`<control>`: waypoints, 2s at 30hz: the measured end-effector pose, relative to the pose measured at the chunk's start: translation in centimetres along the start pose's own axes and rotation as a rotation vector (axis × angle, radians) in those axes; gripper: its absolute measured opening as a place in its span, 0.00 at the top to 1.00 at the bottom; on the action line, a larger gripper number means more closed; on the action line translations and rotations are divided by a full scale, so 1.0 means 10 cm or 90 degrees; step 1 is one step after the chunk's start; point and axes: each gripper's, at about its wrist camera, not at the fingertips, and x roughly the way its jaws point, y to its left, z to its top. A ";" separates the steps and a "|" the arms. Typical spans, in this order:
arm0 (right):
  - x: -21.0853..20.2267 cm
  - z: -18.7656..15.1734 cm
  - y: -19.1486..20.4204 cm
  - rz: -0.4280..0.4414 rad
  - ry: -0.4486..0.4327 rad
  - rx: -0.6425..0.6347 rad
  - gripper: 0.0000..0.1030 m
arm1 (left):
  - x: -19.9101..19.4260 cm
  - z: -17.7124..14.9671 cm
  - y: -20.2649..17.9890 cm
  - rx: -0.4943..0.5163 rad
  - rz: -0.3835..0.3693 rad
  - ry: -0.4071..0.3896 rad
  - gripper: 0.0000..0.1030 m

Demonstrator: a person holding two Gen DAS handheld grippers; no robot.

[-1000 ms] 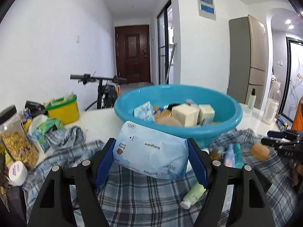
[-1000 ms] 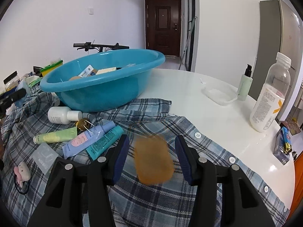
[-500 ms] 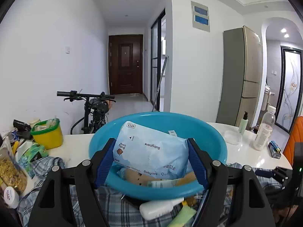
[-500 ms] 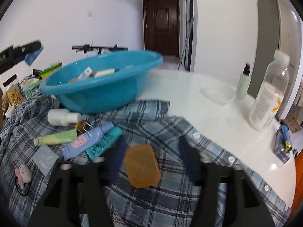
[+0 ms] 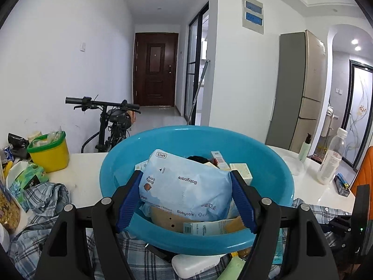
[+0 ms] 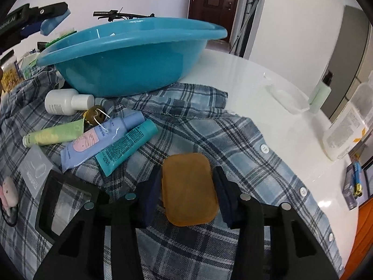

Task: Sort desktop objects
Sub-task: 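Carry the wipes into the blue basin with the left tool while the right lifts the soap, then lower the orange soap into the blue basin and open the right tool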

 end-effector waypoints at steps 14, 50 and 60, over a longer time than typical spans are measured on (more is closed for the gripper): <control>-0.36 0.01 -0.08 -0.008 -0.118 0.032 0.58 | 0.02 -0.04 -0.09 0.018 -0.002 0.002 0.26; -0.39 1.34 0.49 0.145 -0.316 0.039 0.58 | 0.02 -0.07 -0.02 0.012 0.027 -0.003 0.26; -0.32 1.31 0.49 0.127 -0.314 0.037 0.58 | 0.02 -0.07 0.03 0.004 0.034 -0.009 0.26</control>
